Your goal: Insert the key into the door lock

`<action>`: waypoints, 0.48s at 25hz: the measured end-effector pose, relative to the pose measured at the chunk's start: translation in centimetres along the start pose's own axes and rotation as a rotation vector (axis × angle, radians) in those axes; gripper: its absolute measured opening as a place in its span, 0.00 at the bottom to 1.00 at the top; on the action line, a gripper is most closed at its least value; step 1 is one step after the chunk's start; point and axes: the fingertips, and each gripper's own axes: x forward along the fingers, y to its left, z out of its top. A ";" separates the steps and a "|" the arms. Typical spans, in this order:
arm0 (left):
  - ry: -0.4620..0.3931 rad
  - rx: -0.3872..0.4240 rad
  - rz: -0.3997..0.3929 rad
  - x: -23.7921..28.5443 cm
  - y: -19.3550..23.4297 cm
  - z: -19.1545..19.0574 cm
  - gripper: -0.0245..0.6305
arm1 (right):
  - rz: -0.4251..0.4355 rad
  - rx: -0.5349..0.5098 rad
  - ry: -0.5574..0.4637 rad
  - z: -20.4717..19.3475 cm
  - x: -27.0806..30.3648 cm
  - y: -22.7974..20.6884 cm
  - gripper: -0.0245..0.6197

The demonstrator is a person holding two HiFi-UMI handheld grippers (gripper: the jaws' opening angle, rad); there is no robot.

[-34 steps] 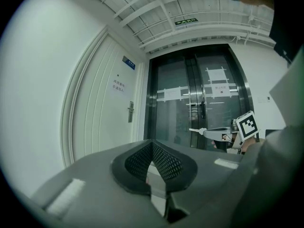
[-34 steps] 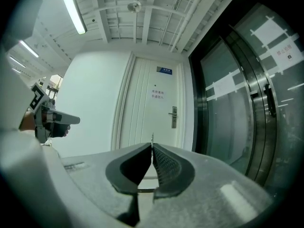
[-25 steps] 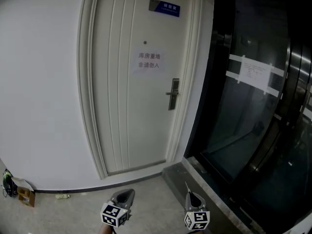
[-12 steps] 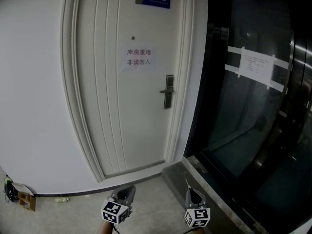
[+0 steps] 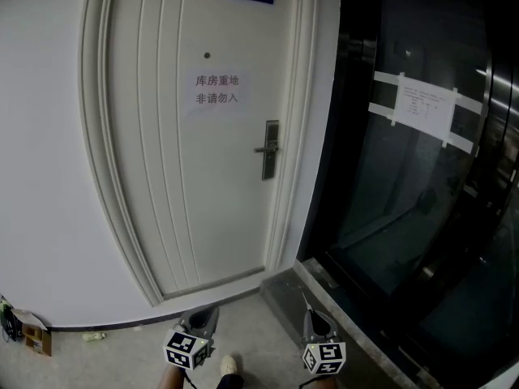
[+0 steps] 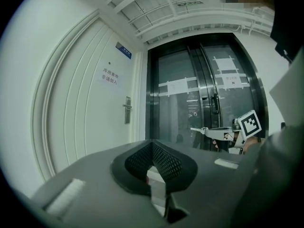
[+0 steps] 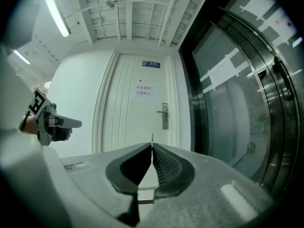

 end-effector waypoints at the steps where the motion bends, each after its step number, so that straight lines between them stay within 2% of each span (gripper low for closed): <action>1: -0.002 -0.003 -0.001 0.7 0.5 -0.1 0.04 | -0.002 -0.001 -0.002 0.0 0.7 -0.2 0.05; 9: -0.011 -0.003 -0.020 7.0 4.0 0.8 0.04 | -0.012 0.006 -0.008 0.4 6.5 -1.7 0.05; 12: -0.009 -0.003 -0.049 9.5 4.9 1.3 0.04 | -0.023 0.014 -0.008 0.8 8.7 -2.5 0.05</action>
